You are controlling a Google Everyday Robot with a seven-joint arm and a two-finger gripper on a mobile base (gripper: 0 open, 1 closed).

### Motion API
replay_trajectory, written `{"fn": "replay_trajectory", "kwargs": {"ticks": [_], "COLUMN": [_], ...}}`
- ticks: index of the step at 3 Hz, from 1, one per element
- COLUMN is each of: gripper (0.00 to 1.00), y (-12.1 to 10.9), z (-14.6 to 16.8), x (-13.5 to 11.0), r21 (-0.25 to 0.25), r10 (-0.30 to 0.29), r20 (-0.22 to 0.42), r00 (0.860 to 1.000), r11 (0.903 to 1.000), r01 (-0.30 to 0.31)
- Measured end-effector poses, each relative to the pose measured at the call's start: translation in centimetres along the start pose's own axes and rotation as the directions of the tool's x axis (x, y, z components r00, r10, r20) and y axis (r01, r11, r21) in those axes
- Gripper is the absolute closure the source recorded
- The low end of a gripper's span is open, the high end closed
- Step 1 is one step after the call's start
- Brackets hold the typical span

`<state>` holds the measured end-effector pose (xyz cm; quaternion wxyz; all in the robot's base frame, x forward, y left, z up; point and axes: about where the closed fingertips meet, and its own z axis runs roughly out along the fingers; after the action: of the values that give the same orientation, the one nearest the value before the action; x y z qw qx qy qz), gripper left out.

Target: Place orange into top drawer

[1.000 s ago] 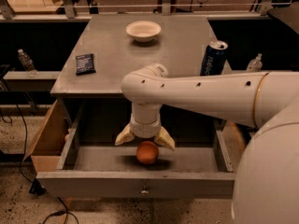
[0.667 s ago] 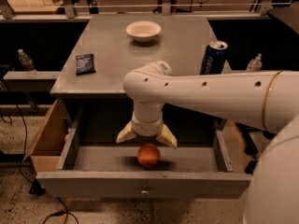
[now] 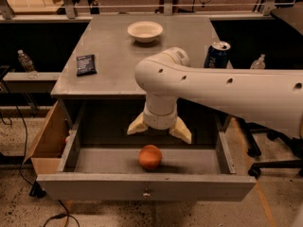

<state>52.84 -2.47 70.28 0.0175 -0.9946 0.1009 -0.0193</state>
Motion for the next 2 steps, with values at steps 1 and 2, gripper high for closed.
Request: {"fn": "replay_trajectory", "kwargs": {"ticks": [1,2], "gripper": [0.0,0.0], "y": [2.3,5.2], "z": [-2.4,-4.2], "x": [0.8,1.4], "r21": [0.002,0.0], "r10": [0.044,0.102], "r20": [-0.041,-0.068], "r00": [0.998,0.992], "r11": [0.999,0.9948], "r01": [-0.044,-0.102]}}
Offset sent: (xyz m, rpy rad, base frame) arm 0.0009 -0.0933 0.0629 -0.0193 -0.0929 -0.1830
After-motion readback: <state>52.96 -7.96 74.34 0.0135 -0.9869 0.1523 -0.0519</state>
